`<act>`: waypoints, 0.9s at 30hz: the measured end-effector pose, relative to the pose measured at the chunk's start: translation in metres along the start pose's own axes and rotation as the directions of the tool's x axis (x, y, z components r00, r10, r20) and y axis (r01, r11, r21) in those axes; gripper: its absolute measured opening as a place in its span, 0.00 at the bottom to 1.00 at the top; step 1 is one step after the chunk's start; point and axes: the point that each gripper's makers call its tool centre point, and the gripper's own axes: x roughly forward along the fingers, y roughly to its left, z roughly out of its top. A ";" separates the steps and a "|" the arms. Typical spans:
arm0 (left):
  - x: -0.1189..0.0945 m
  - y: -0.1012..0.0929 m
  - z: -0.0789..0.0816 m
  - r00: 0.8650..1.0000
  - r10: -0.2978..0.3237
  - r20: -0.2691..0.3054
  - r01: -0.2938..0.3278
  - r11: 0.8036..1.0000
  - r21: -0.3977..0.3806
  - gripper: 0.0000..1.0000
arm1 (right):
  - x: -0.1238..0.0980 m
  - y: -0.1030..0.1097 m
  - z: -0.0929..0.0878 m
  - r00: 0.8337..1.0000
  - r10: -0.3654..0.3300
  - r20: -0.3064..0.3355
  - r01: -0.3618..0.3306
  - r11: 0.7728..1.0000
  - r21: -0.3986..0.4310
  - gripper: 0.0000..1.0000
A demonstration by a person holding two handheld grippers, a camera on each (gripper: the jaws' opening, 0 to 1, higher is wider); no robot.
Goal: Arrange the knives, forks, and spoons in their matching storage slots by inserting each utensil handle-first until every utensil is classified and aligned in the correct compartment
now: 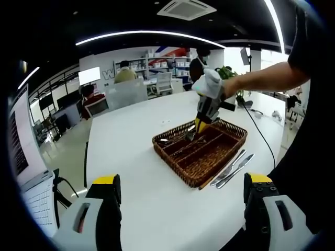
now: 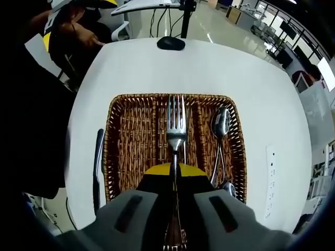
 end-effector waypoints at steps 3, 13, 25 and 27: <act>-0.001 0.001 0.000 1.000 0.001 -0.001 -0.001 1.000 0.000 0.99 | 0.003 0.001 0.001 1.000 0.003 0.000 -0.003 1.000 0.001 0.00; -0.005 0.004 -0.003 1.000 0.008 -0.007 -0.008 1.000 -0.003 0.99 | 0.018 0.003 -0.005 1.000 0.024 -0.010 -0.024 1.000 0.003 0.00; -0.009 0.005 -0.004 1.000 0.018 -0.020 -0.018 1.000 -0.008 0.99 | 0.034 0.003 -0.007 0.999 0.036 0.001 -0.036 0.999 0.028 0.00; -0.011 0.005 -0.004 1.000 0.019 -0.023 -0.019 1.000 -0.005 0.99 | 0.036 0.004 -0.008 0.999 0.040 0.001 -0.040 0.999 0.031 0.00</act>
